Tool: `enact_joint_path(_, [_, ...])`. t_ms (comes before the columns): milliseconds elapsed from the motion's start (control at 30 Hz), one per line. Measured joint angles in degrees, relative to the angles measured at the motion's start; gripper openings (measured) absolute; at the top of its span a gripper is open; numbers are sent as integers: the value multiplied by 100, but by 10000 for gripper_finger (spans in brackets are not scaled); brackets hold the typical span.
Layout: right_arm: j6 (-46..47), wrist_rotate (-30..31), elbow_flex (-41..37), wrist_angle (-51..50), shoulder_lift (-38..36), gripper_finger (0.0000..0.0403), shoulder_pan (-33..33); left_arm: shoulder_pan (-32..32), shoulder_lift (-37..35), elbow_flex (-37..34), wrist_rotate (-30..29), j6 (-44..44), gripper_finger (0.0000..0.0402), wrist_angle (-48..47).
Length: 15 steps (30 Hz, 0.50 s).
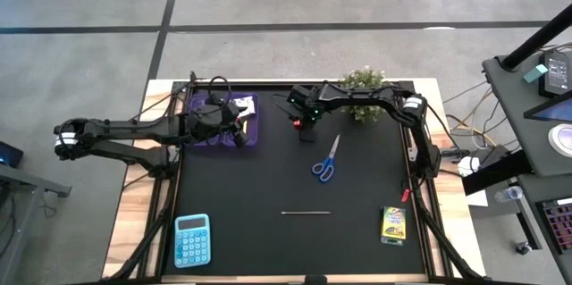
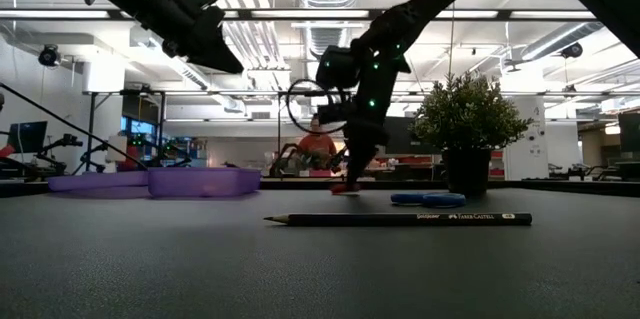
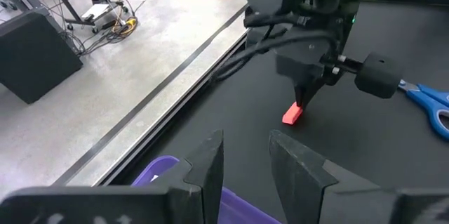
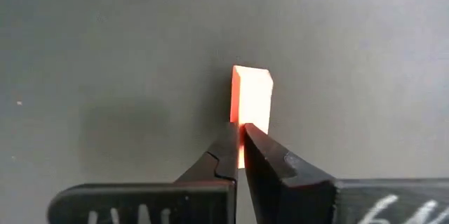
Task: Pack school essentials
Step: Put the orange eraser into the purple box
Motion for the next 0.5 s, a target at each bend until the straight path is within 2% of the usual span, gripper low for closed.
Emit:
enact_joint_path(300, [-151,14,0,324,-525,7,90,0,-2,-4,2,0,98,-2])
enact_joint_path(500, [356,-4,-8,382,-616,8,82,0,-2,-12,4,0,98,-2])
